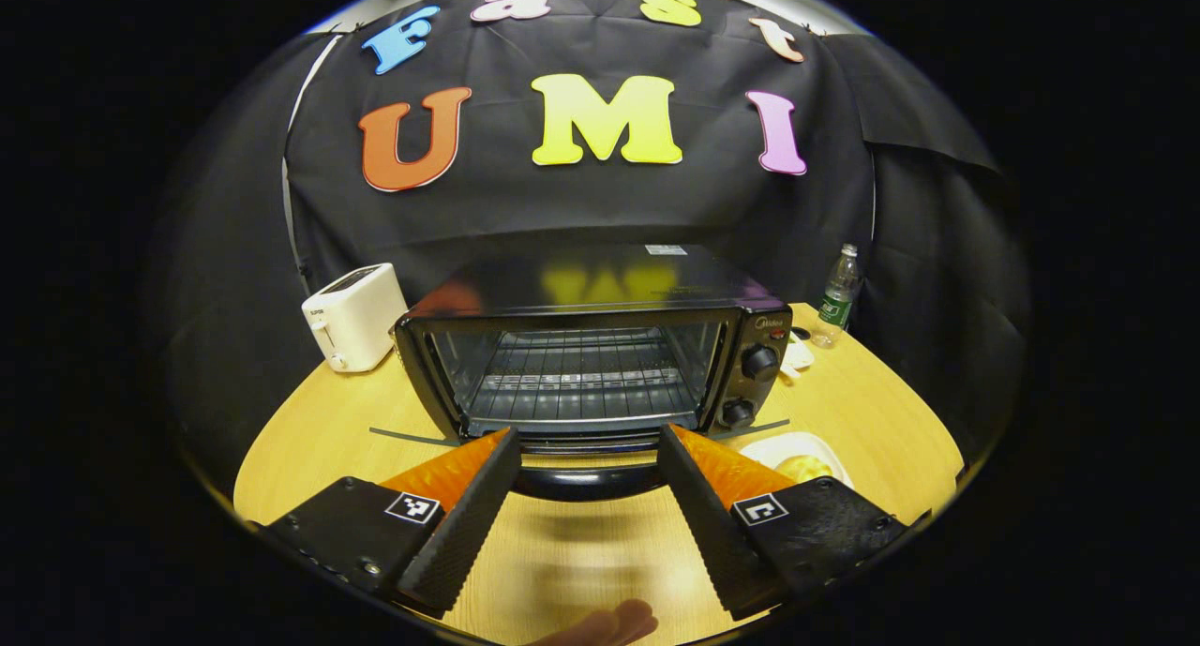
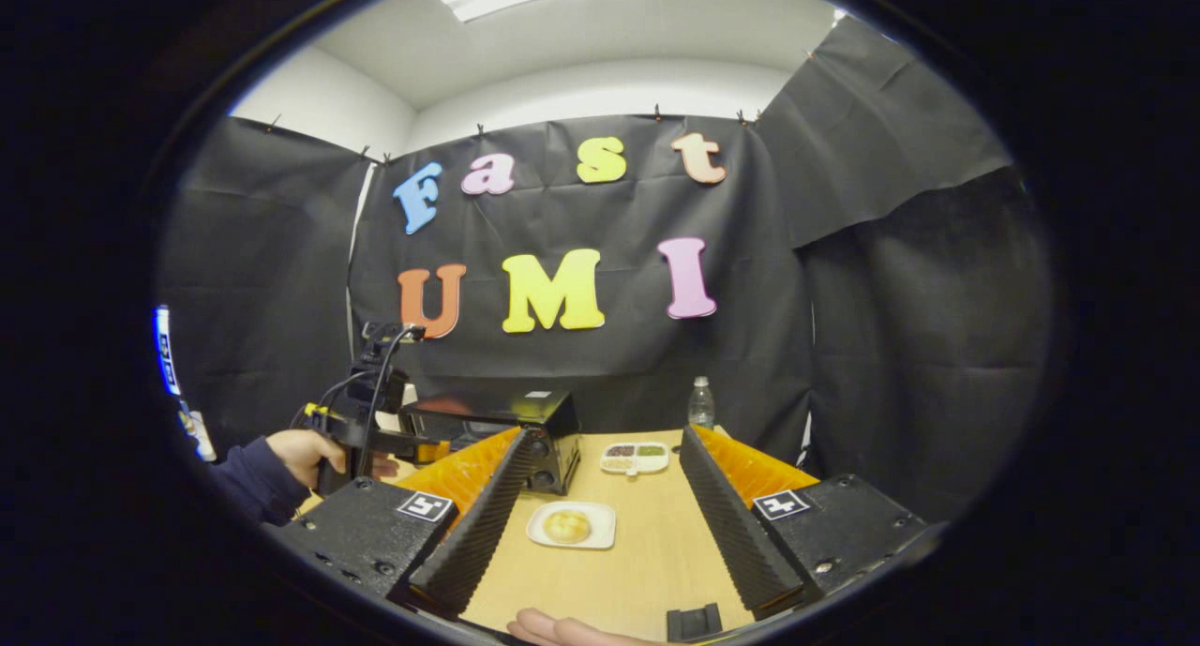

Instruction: Open the electric oven with the left hand, put the food in, and close the electric oven.

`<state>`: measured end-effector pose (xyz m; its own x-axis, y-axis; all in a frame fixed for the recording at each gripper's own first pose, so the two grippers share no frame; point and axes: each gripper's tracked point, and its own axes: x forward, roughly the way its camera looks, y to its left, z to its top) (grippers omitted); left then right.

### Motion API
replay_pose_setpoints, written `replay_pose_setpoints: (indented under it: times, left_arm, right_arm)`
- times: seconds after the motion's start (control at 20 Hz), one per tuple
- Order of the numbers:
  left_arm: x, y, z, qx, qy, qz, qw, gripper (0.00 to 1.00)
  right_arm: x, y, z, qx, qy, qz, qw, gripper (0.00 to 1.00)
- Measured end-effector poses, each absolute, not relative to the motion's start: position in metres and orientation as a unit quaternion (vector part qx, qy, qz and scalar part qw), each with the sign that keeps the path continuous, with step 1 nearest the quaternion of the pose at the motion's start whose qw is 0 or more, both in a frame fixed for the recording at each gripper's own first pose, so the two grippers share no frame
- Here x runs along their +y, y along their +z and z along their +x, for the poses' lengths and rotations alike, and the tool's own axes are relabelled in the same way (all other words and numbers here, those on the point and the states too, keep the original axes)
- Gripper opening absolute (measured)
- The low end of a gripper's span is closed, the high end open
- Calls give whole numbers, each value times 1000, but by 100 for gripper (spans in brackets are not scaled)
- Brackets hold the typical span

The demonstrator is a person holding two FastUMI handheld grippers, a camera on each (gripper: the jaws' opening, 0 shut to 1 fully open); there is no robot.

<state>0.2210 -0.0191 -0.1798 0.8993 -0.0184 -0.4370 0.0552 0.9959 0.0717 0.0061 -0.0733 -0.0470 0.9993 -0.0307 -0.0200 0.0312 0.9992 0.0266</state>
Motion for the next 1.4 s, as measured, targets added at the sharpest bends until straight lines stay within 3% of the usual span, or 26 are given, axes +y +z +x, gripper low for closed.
replay_pose_setpoints:
  times: [0.05, 0.1, 0.25, 0.3, 0.35, 0.55, 0.6, 0.65, 0.85, 0.9, 0.95, 1.0, 1.4]
  left_arm:
    - [-19, -184, 215, 219, -17, 40, 975, 87]
    - [-19, -188, 211, 215, -17, 40, 976, 98]
    - [-18, -206, 195, 209, -15, 35, 977, 97]
    - [-19, -213, 190, 210, -15, 34, 977, 87]
    - [-18, -221, 186, 211, -15, 35, 977, 97]
    - [-18, -244, 173, 211, -15, 37, 977, 97]
    - [-19, -252, 170, 217, -16, 40, 975, 85]
    - [-17, -261, 168, 227, -15, 38, 973, 97]
    - [-14, -297, 161, 265, -10, 19, 964, 95]
    - [-14, -293, 161, 258, -13, 16, 966, 95]
    - [-14, -291, 163, 249, -16, 17, 968, 84]
    - [-16, -284, 163, 240, -19, 18, 970, 93]
    - [-3, -174, 139, 137, -6, -1, 991, 93]
  right_arm:
    - [-74, -49, 7, 12, -17, 14, 1000, 99]
    - [-74, -51, 8, 14, -18, 14, 1000, 99]
    - [-75, -56, 11, 22, -21, 18, 999, 99]
    - [-75, -56, 12, 22, -22, 18, 999, 99]
    - [-77, -56, 13, 22, -25, 18, 999, 99]
    - [-81, -67, 17, 36, -36, 16, 999, 99]
    - [-82, -68, 17, 38, -38, 17, 998, 99]
    - [-82, -70, 19, 41, -40, 17, 998, 99]
    - [-80, -79, 26, 53, -41, 21, 998, 99]
    - [-80, -82, 28, 55, -42, 20, 997, 99]
    - [-79, -85, 31, 57, -42, 19, 997, 99]
    - [-78, -88, 34, 61, -43, 18, 997, 99]
    - [-61, -123, 82, 89, -35, 12, 995, 99]
